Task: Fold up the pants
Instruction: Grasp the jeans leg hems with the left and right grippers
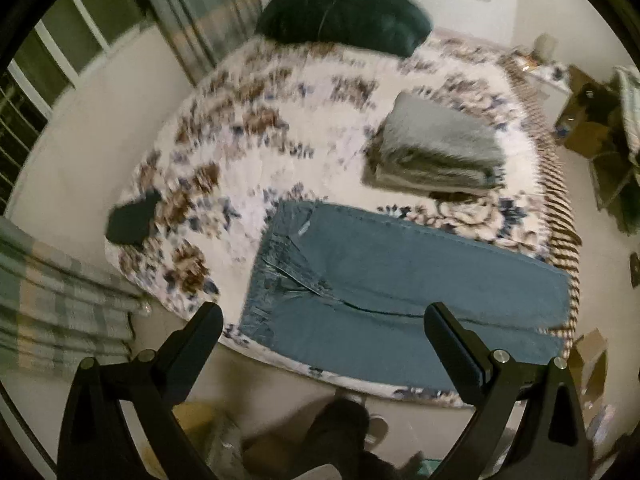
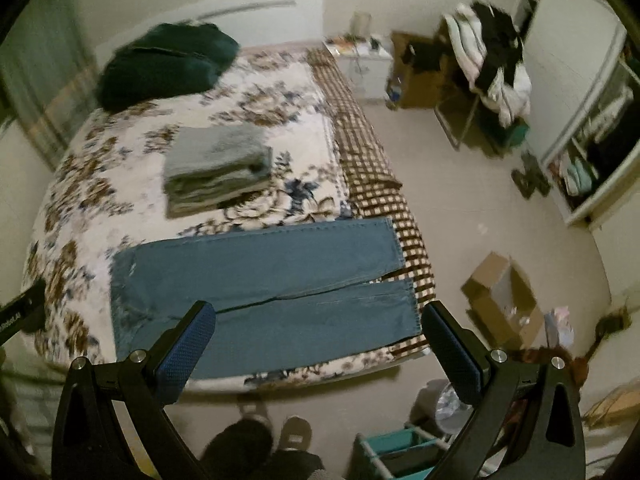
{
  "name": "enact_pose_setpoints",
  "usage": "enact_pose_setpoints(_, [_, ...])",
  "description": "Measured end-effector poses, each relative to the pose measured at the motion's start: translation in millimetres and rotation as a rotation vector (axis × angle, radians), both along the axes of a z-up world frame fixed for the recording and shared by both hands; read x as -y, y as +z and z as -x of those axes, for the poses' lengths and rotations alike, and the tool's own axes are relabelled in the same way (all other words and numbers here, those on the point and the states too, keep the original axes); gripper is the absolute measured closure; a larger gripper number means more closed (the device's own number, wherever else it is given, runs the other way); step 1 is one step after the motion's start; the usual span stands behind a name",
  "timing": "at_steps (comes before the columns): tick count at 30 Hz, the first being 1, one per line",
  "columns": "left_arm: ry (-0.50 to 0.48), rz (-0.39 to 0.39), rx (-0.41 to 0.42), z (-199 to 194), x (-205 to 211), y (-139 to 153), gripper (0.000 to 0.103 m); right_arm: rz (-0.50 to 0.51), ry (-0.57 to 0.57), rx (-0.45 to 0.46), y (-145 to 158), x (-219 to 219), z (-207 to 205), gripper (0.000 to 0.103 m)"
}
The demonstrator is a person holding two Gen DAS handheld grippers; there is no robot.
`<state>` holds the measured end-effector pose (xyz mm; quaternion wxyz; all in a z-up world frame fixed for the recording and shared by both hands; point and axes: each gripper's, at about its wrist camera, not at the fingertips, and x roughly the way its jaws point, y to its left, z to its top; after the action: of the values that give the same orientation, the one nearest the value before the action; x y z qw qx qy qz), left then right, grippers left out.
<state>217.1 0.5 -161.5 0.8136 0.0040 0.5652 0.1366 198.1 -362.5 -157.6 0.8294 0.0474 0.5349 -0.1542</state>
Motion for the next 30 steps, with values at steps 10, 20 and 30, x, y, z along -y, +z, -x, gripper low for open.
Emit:
enact_pose_setpoints(10, [0.289, 0.129, -0.318, -179, -56, -218, 0.000, -0.188, -0.380, -0.202, -250, 114, -194, 0.000])
enact_pose_setpoints(20, [0.507, 0.226, -0.484, -275, -84, -382, 0.000, -0.275, -0.676, -0.313, -440, 201, -287, 0.000])
enact_pose_setpoints(30, [0.504, 0.164, -0.402, -267, -74, -386, 0.044, -0.287, -0.784, -0.351, -510, 233, -305, 0.008])
